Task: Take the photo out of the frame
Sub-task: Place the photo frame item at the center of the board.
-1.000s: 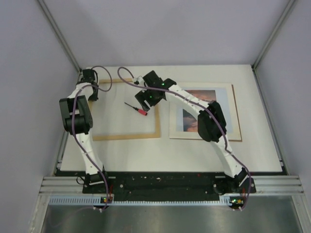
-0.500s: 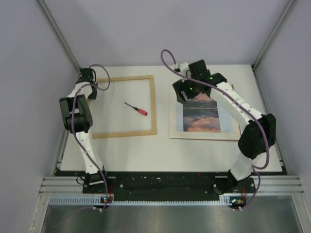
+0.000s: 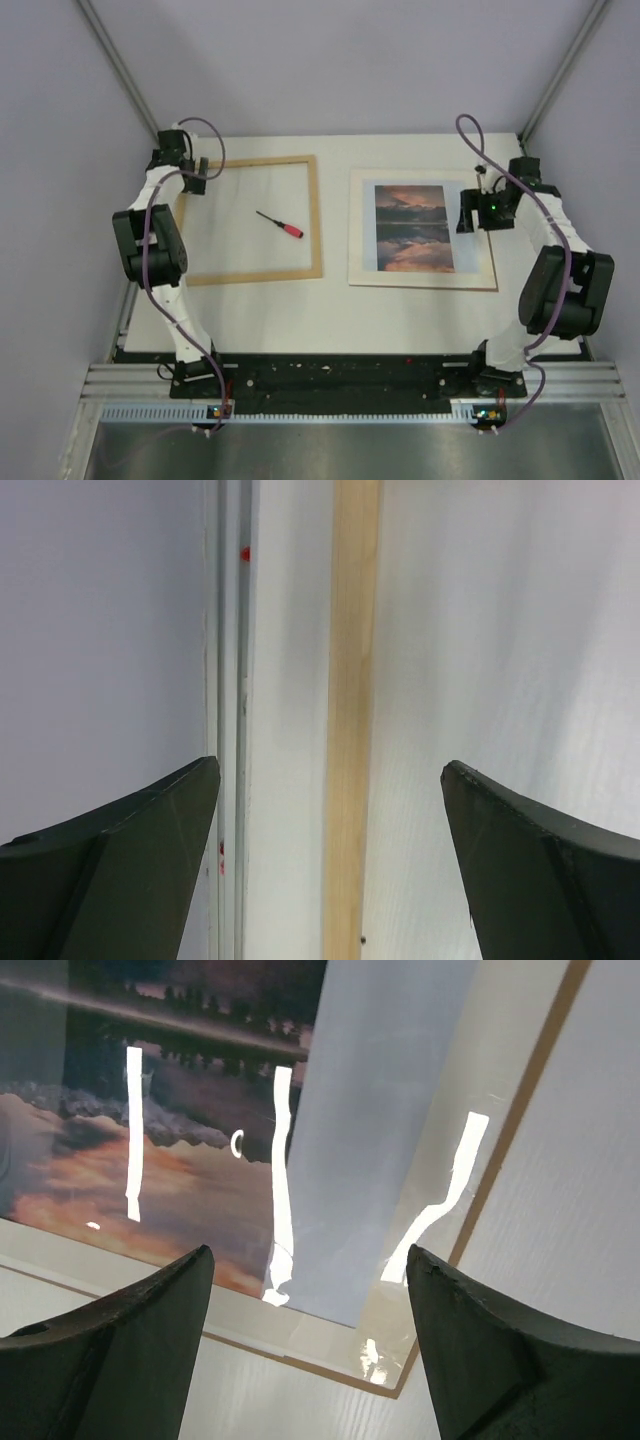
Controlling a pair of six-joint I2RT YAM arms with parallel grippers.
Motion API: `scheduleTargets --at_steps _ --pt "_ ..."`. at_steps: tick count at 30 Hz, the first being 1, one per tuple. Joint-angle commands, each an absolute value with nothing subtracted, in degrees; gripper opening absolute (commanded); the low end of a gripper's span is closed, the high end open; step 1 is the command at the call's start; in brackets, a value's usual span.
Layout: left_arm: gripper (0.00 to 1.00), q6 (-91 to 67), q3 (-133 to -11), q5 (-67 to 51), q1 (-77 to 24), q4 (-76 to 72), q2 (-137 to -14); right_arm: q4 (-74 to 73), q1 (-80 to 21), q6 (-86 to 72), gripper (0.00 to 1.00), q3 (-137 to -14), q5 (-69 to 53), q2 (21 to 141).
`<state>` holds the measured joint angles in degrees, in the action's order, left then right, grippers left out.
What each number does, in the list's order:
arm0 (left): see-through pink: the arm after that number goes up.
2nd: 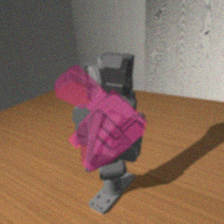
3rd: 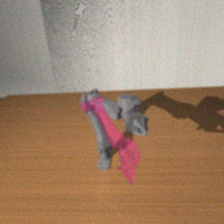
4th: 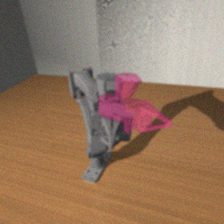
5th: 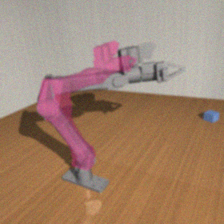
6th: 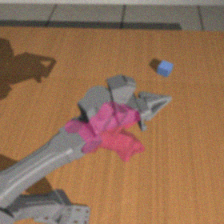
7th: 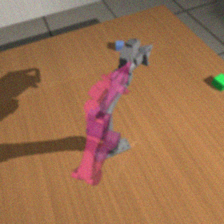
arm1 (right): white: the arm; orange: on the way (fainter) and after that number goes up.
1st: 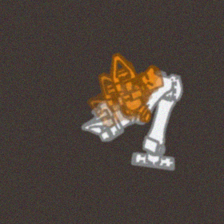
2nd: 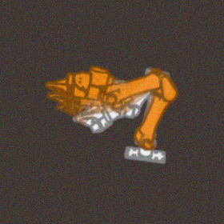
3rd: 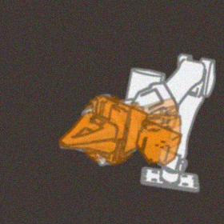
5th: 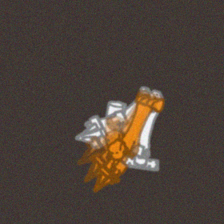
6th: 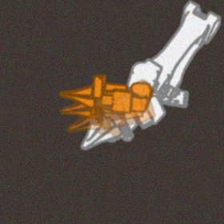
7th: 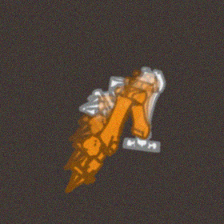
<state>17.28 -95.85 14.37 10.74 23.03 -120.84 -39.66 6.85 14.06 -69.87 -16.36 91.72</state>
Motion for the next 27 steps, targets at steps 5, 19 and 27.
scheduleTargets --at_steps 5,19,27 --pt "0.99 15.4 -91.8 6.2 0.7 22.4 -100.8 -35.0 16.8 19.9 0.77 -66.7 -29.8 91.0" --pt "0.99 7.4 -98.5 -3.2 -28.4 26.2 -115.8 -35.2 24.3 21.8 0.75 -63.7 -36.7 94.6" --pt "0.99 0.7 -102.4 -11.6 -29.2 24.4 -123.3 -35.1 24.4 22.9 0.73 -62.4 -37.7 95.2"
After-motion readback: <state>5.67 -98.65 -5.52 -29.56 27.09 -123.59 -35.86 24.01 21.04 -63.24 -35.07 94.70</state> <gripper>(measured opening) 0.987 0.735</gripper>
